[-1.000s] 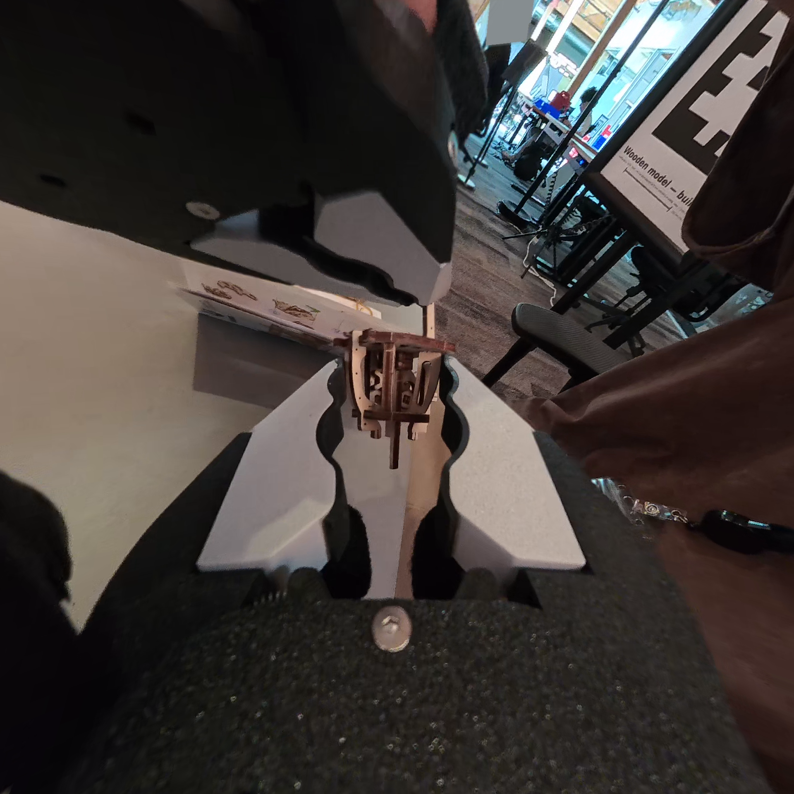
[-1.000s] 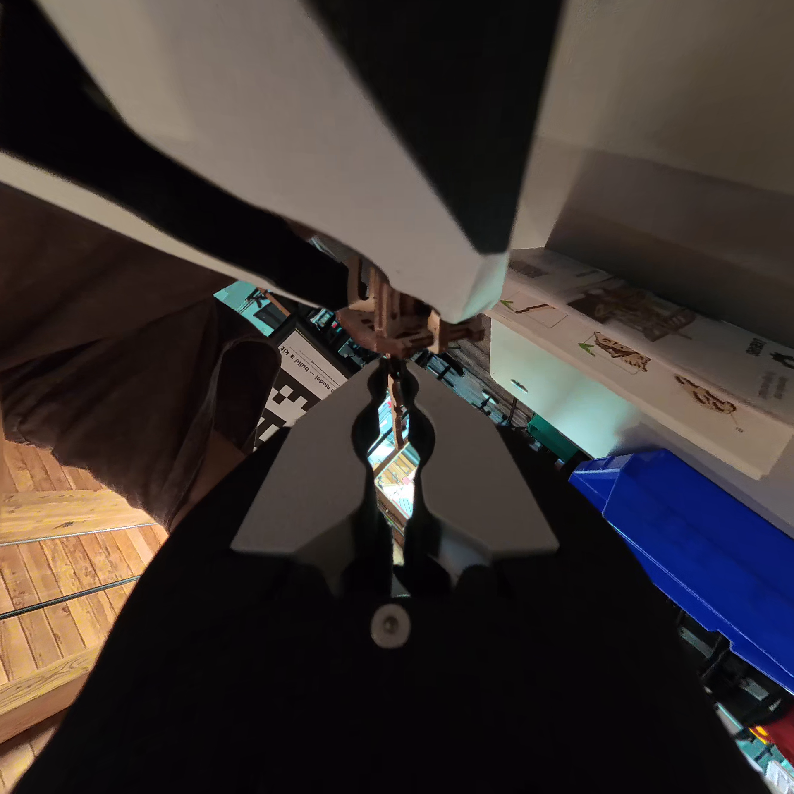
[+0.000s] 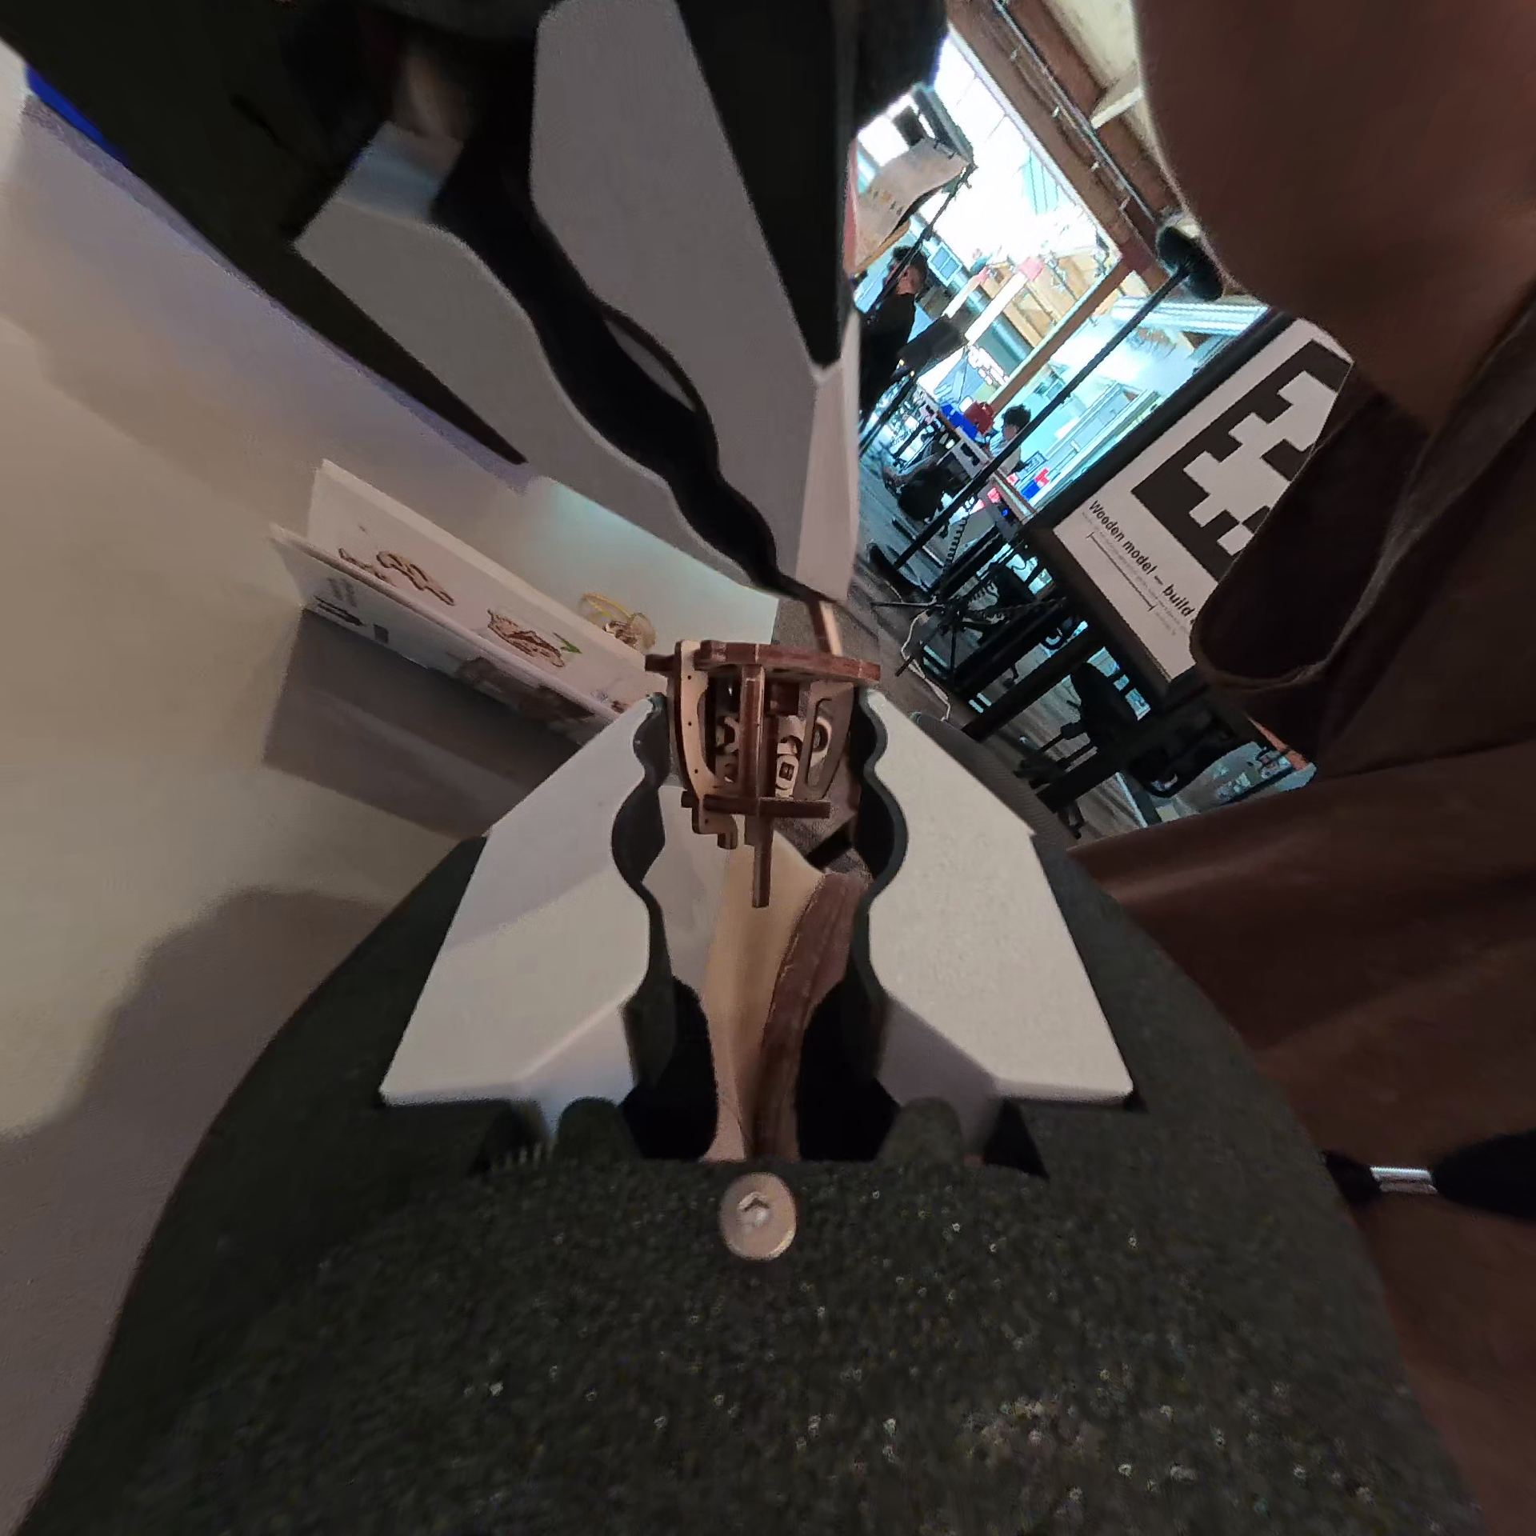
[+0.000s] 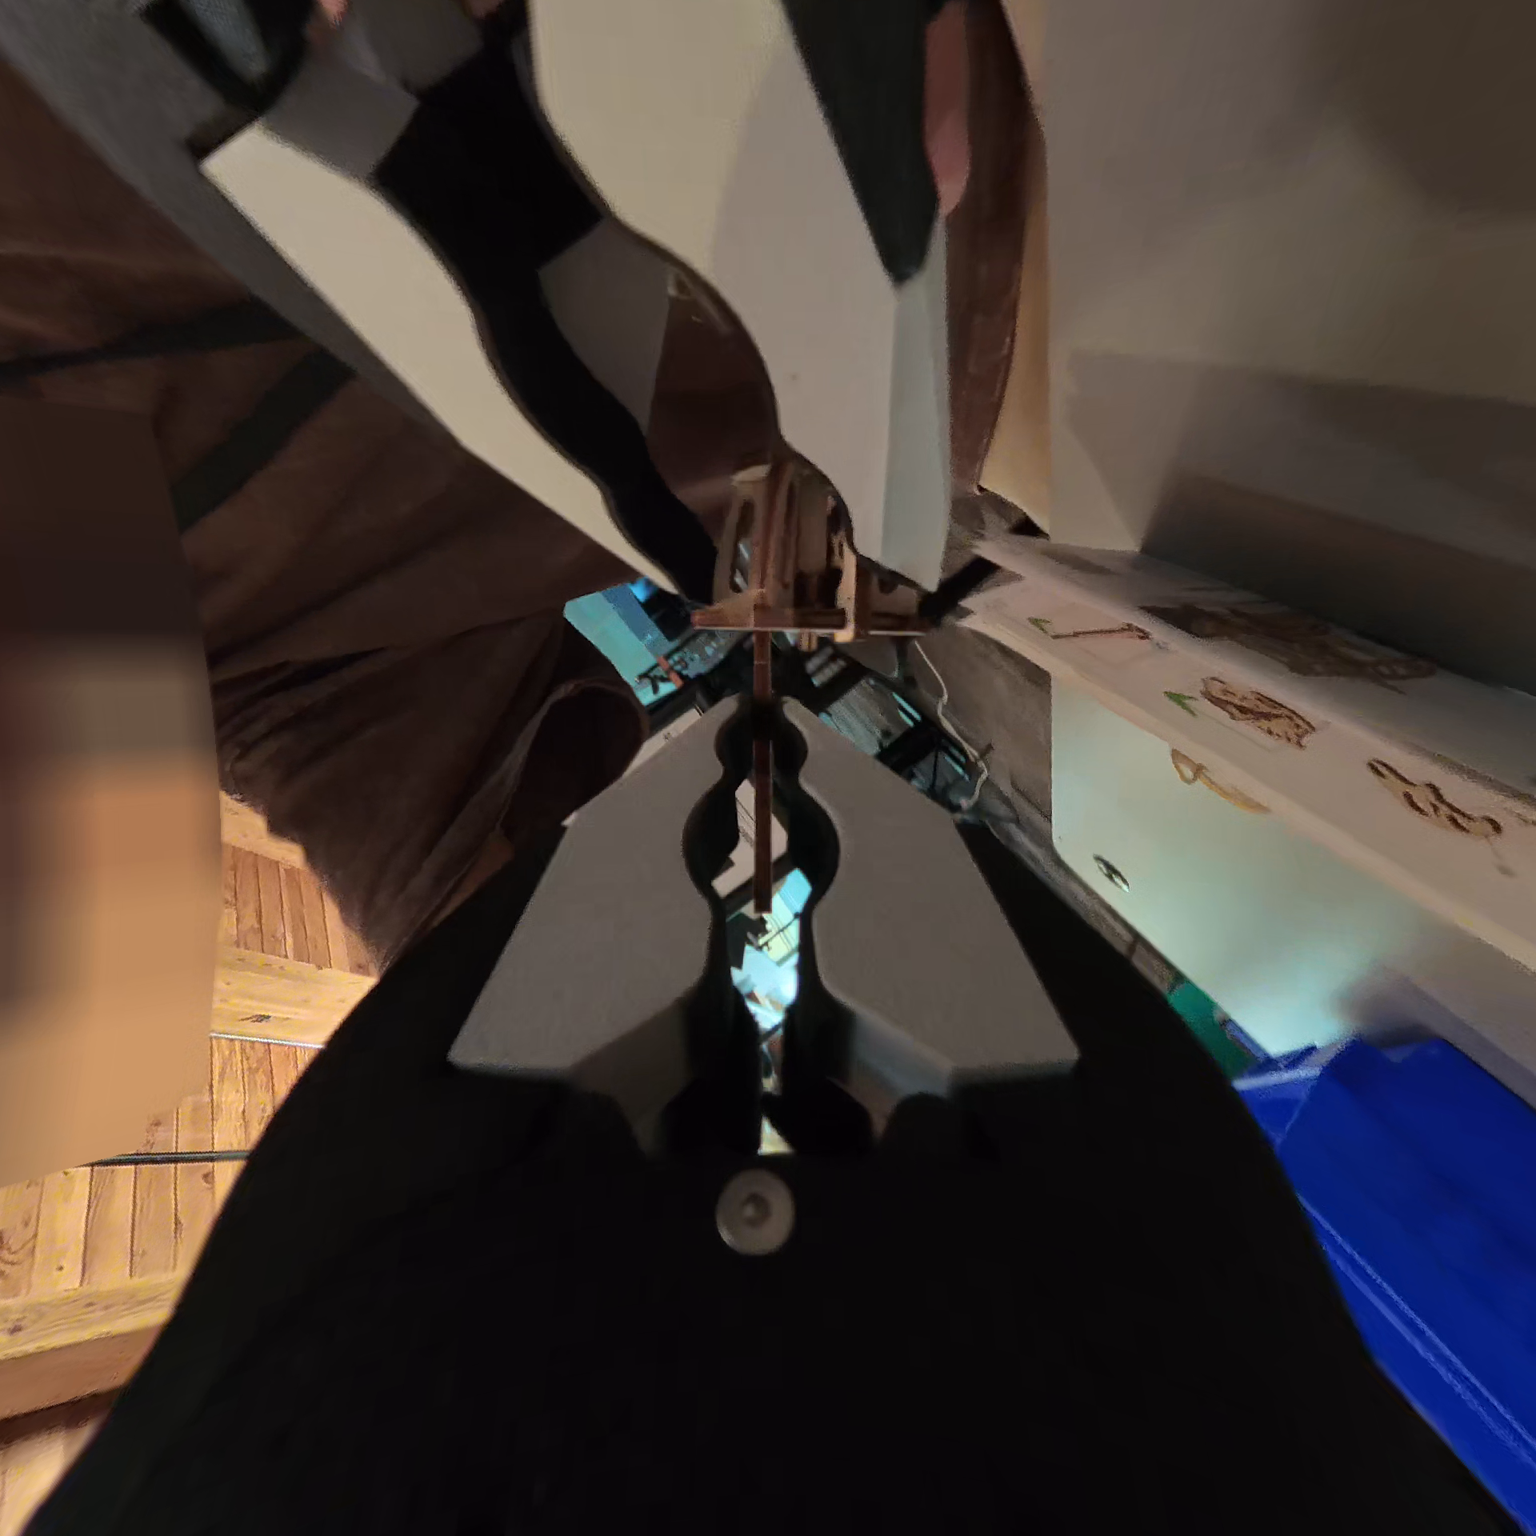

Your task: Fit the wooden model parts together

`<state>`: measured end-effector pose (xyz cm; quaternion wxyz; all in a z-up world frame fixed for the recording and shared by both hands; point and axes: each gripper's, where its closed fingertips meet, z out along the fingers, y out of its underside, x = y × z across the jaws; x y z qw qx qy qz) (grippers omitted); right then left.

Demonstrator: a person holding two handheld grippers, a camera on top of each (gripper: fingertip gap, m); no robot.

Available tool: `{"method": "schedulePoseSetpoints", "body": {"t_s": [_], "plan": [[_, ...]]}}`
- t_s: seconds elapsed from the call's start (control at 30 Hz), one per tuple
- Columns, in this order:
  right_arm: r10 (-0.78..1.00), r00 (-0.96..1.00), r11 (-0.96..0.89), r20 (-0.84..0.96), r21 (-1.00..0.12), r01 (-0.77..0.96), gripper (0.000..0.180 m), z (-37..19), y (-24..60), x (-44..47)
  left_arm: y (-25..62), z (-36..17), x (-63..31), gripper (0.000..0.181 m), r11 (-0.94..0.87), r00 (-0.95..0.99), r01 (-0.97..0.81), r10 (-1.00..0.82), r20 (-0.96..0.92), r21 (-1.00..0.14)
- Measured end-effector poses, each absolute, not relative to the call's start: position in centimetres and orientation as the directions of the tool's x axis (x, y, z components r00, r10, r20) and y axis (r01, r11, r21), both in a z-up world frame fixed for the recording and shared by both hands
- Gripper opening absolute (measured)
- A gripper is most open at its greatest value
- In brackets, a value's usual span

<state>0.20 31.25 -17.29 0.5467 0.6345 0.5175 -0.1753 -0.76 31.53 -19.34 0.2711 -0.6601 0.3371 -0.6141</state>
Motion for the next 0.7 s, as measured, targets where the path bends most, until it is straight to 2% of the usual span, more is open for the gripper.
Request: {"method": "schedulePoseSetpoints", "body": {"t_s": [0.1, 0.7], "plan": [[0.445, 0.381, 0.088, -0.810, 0.463, 0.882, 0.002, -17.2, 31.7, 0.0, 32.1, -19.0, -1.1, 0.041, -0.639, 0.020, -0.077, -0.769, 0.639, -0.766], [0.491, 0.368, -0.093, -0.790, 0.372, 0.923, 0.001, -16.9, 34.9, -0.3, 35.1, -18.9, -2.2, 0.041, -0.620, 0.162, 0.033, -0.771, 0.616, -0.784]]}}
